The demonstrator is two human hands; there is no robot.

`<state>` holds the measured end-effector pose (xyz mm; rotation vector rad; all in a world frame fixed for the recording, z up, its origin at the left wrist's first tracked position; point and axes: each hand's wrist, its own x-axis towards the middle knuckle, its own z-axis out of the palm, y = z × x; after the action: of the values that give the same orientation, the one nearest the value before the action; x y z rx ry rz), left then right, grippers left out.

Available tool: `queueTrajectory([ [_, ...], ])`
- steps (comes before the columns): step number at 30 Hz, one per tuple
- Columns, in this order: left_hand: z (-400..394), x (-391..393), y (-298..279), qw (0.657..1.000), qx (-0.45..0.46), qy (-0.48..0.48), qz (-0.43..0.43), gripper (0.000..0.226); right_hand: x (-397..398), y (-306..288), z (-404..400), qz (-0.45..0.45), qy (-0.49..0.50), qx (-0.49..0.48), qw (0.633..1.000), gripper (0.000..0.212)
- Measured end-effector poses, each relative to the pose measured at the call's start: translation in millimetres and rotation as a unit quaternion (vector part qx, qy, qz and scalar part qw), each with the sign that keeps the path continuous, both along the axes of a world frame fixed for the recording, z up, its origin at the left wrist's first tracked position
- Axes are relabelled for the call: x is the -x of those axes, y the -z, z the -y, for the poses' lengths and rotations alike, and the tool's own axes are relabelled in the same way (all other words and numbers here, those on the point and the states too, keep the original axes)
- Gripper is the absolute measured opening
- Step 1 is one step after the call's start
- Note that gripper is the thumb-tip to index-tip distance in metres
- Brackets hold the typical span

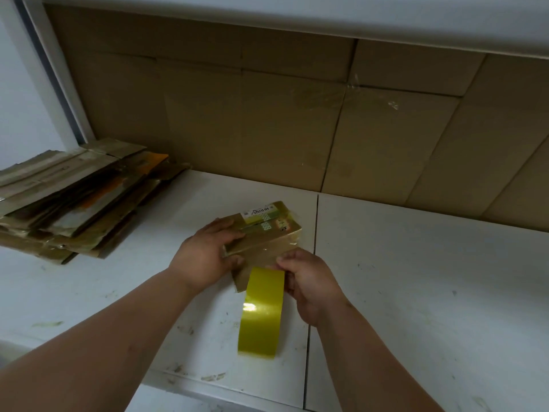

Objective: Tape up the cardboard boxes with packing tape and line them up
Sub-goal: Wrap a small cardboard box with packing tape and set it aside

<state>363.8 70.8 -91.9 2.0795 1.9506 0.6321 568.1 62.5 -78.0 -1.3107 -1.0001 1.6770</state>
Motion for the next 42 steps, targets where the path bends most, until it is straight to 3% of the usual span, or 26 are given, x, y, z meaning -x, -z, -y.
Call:
queueTrajectory([
  [4,8,17,-11,0.999,0.022,0.044,-0.011,0.053,-7,-8,-5,-0.011,0.06,-0.033,0.998,0.016],
  [9,27,39,-23,0.998,0.052,-0.008,-0.02,0.052,-11,-8,-13,0.017,0.096,-0.045,0.994,0.021],
  [12,34,31,-23,0.995,0.07,-0.046,0.06,0.052,-2,-11,-15,-0.019,0.062,-0.018,0.998,0.017],
  [14,36,18,-23,0.978,0.081,-0.112,0.158,0.052,3,-12,-18,0.019,0.037,-0.021,0.999,0.014],
  [17,37,5,-24,0.917,0.122,-0.189,0.33,0.059,7,-14,-21,0.069,0.032,-0.029,0.997,0.011],
  [20,36,3,-28,0.802,0.138,-0.206,0.544,0.061,8,-13,-23,0.074,0.035,-0.014,0.997,0.011],
  [22,38,1,-31,0.764,0.146,-0.207,0.593,0.056,9,-14,-22,0.075,0.035,-0.006,0.997,0.01],
  [28,31,5,-34,0.85,0.126,-0.227,0.458,0.051,6,-13,-16,0.042,0.045,0.016,0.998,0.008],
  [30,26,3,-39,0.859,0.135,-0.236,0.435,0.048,8,-12,-15,0.052,0.042,0.017,0.998,0.008],
  [36,18,3,-39,0.831,0.119,-0.27,0.471,0.033,11,-8,-10,0.055,0.04,0.009,0.998,0.005],
  [42,18,16,-41,0.896,0.161,-0.229,0.344,0.045,8,-7,-4,-0.042,0.039,0.062,0.996,0.006],
])
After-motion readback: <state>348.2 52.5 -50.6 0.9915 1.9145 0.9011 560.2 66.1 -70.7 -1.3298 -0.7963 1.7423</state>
